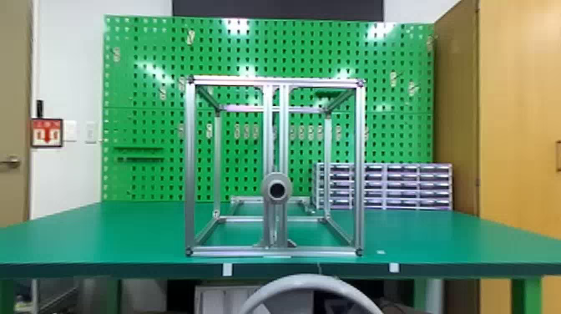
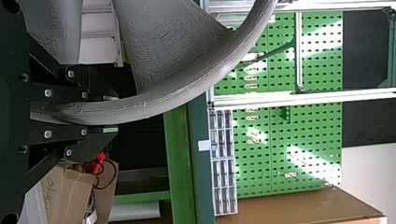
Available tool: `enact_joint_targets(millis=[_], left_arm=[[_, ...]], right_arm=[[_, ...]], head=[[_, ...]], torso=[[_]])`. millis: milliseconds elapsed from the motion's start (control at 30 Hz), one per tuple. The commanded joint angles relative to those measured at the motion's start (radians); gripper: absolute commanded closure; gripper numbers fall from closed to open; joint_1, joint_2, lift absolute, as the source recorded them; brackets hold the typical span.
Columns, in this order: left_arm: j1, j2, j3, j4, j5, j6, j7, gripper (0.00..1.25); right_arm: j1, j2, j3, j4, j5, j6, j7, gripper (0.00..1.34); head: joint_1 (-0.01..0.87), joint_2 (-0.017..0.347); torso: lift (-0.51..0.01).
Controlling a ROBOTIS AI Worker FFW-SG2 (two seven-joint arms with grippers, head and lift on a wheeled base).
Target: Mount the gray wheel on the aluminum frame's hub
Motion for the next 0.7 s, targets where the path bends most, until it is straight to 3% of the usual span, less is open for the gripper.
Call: enact_joint_targets(millis=[0, 667], left_arm=[[0.002, 0.000, 0.018, 0.001, -0.012, 0.010, 0.000, 0.14], [0.009, -0.002, 0.069, 0.009, -0.037, 0.019, 0.000, 0.14]], right_arm=[[0.003, -0.001, 0.002, 0.012, -0.010, 0.012, 0.000, 1.10], [0.011, -0.007, 0.014, 0.054, -0.030, 0.015, 0.000, 1.10]], head=[[-0.005, 0.006], [-0.005, 0.006]], torso=[[-0.499], [-0.499]])
